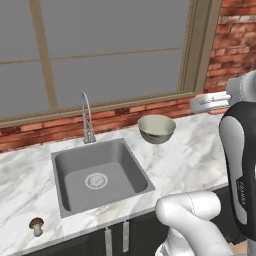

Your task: Open the cabinet. Pick the bar soap and place it next to the sink. Then close the cabinet.

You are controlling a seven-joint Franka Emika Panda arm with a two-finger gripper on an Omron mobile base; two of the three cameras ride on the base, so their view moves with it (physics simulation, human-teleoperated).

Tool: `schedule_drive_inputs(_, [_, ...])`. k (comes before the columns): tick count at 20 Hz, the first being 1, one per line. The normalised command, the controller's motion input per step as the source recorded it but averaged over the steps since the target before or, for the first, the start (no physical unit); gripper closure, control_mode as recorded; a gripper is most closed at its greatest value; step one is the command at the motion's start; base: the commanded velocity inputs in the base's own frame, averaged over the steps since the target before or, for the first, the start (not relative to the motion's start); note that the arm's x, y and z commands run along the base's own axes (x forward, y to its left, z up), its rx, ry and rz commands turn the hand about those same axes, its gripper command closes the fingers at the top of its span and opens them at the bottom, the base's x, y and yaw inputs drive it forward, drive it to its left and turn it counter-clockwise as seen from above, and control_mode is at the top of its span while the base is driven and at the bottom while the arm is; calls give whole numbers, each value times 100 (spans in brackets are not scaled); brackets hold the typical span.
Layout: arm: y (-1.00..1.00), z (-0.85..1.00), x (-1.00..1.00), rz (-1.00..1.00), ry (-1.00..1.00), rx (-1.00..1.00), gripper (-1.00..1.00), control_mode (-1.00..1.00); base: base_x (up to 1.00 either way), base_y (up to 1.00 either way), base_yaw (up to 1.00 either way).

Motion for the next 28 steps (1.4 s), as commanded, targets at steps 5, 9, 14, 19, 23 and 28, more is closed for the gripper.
schedule_drive_inputs(5, [-1,0,31,1,15,-2,100,-100,0,0,0])
schedule_drive_inputs(9, [-1,0,31,1,34,-6,100,-100,0,0,0])
schedule_drive_inputs(14, [0,-19,11,0,26,-6,100,-100,0,0,0])
schedule_drive_inputs(19, [0,-66,1,0,9,-1,100,-100,0,0,0])
schedule_drive_inputs(23, [0,-79,8,0,5,0,100,-100,0,0,0])
schedule_drive_inputs(28, [0,-66,0,0,0,0,100,-100,0,0,0])
